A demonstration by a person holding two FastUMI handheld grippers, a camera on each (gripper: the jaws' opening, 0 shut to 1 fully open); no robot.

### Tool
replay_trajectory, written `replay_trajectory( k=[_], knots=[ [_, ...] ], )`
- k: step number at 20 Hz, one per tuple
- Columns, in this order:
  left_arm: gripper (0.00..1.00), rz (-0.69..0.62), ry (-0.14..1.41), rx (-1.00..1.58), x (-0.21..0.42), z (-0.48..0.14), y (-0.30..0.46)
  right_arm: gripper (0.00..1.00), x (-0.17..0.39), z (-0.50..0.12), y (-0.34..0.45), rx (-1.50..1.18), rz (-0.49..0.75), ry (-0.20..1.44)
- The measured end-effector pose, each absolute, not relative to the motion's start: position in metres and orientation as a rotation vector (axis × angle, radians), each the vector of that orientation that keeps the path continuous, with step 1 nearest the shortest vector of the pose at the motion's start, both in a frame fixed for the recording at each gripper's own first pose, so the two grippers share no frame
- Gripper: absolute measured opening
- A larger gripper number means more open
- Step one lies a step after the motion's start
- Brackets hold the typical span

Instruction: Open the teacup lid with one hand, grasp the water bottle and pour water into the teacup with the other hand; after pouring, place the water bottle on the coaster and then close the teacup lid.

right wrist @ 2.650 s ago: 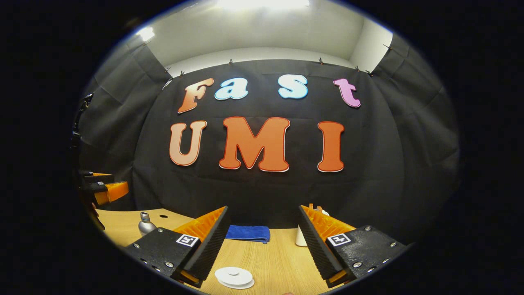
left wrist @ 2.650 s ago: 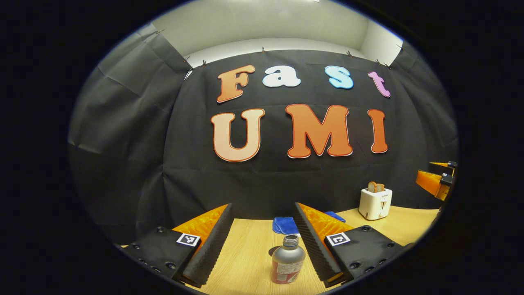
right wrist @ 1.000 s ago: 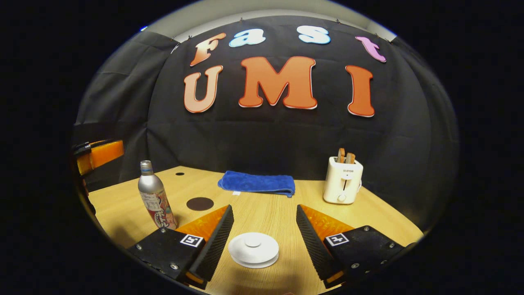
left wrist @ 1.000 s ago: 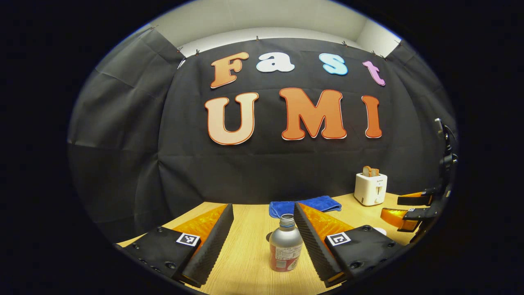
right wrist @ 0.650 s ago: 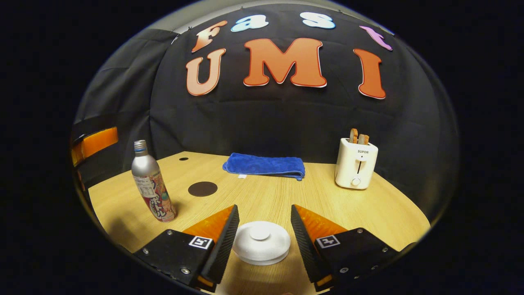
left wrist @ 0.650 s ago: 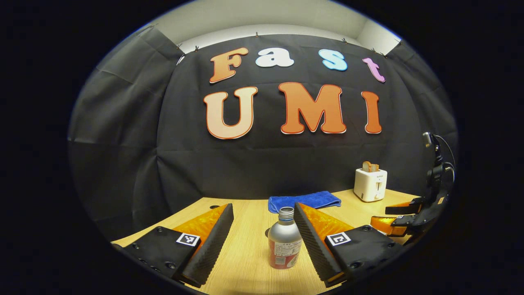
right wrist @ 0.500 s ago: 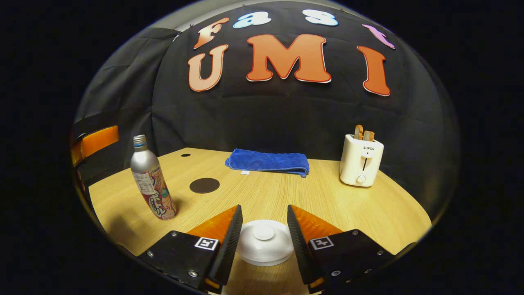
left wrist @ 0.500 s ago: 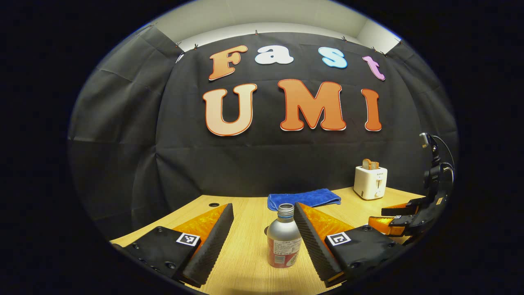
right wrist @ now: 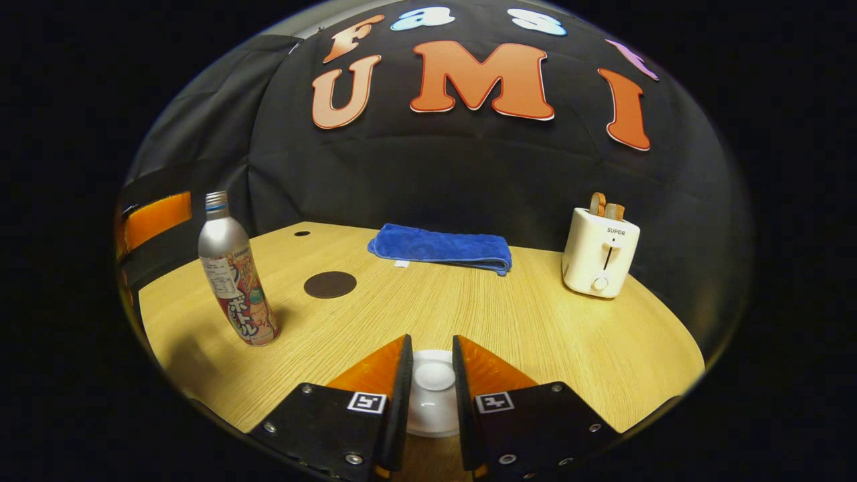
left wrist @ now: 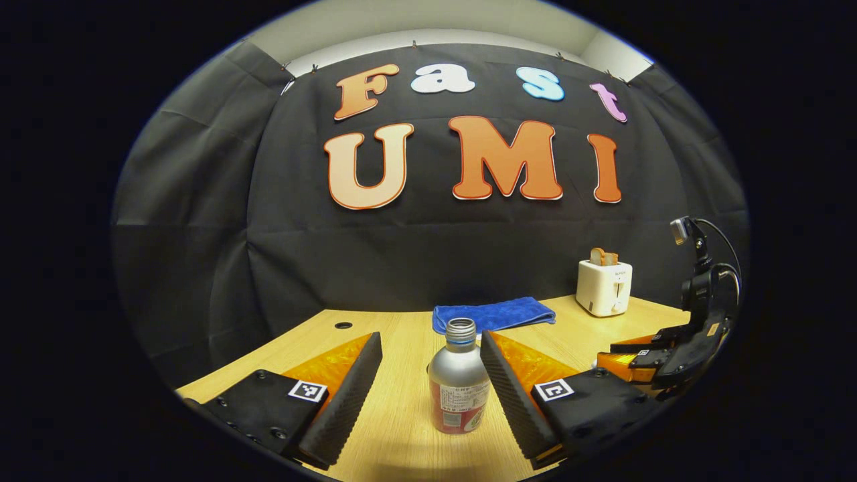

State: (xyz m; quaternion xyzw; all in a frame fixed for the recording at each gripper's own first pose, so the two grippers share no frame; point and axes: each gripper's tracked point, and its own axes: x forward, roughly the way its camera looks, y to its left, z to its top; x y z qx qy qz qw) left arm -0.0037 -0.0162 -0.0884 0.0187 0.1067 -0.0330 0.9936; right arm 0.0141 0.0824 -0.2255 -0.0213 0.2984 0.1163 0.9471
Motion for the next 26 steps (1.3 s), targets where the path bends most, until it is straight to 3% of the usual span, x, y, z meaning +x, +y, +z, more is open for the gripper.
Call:
replay_trajectory(
  k=[2,7,8,26],
  knots=[
    [0.95,-0.071,0.223,0.035,-0.003,-0.091,-0.018,0.28,0.013,-0.225,0.084,-0.060,0.248,0.608],
    [0.97,-0.104,0.245,0.024,-0.002,-0.099,-0.028,0.24,0.013,-0.223,0.085,-0.045,0.265,0.622],
    [0.97,-0.110,0.249,0.026,-0.002,-0.101,-0.031,0.19,0.013,-0.224,0.085,-0.034,0.260,0.622],
    [0.97,-0.108,0.431,-0.006,0.010,-0.187,-0.044,0.22,0.019,-0.163,0.038,0.026,0.193,0.499]
  ],
)
